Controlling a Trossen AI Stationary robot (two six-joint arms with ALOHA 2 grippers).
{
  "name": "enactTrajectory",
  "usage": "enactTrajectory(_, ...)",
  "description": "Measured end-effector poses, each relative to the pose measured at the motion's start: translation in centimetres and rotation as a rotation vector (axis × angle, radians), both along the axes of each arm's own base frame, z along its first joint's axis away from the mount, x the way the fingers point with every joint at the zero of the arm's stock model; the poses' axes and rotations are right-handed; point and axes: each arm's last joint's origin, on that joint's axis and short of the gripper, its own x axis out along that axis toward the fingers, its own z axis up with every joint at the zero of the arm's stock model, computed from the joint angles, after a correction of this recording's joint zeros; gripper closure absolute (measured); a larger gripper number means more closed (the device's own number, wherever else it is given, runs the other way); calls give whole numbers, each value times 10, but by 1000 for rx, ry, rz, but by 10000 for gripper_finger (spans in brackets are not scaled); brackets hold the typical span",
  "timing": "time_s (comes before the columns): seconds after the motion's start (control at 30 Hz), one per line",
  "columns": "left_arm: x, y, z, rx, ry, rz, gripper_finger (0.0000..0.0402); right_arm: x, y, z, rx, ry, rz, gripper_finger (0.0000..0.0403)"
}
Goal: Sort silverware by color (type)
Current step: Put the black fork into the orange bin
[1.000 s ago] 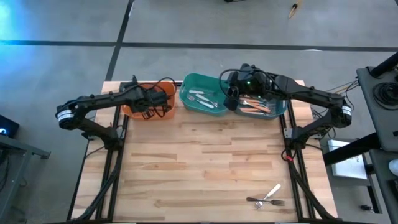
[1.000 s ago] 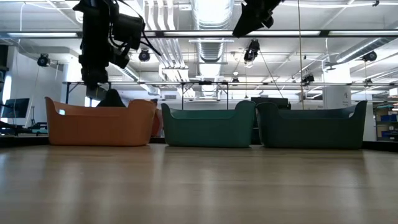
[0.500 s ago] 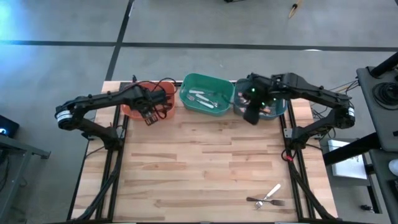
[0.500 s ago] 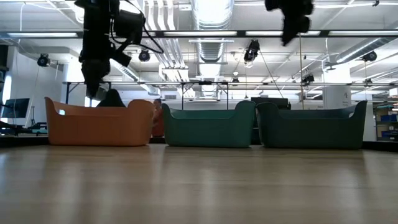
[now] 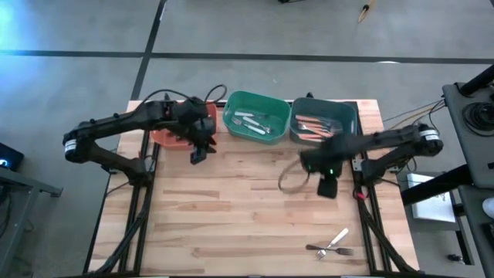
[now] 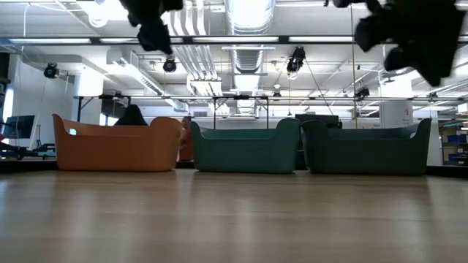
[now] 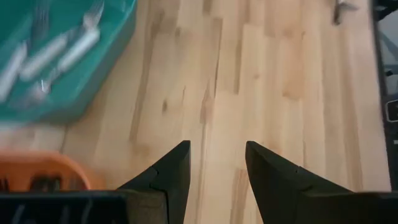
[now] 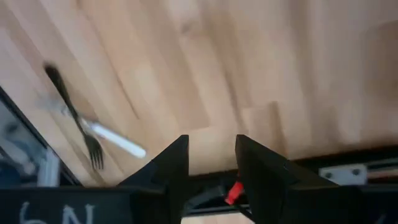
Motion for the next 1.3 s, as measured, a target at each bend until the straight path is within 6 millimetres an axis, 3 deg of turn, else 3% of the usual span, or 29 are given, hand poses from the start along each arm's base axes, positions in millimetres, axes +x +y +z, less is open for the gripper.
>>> enactTrajectory(0.2,7,-9,16,41,-91,-63,265,0,59,-39,201,-63,105,280)
enactTrajectory(0.47,9,-20,18,52,-102,-119,265,0,128,-53,271,-378,229,280)
enactTrajectory(0.6,11,-28,18,43,-104,-142,265,-11,147,-57,226,-416,277,280)
enactTrajectory(0.87,19,-45,24,-15,-177,-128,265,-25,188,-81,202,-320,326,280)
enactTrajectory(1.03,22,-57,27,-46,-215,-136,265,-22,215,-86,187,-316,370,280)
enactTrajectory(1.3,25,-72,30,-82,-250,-155,265,-12,243,-121,104,-238,421,280)
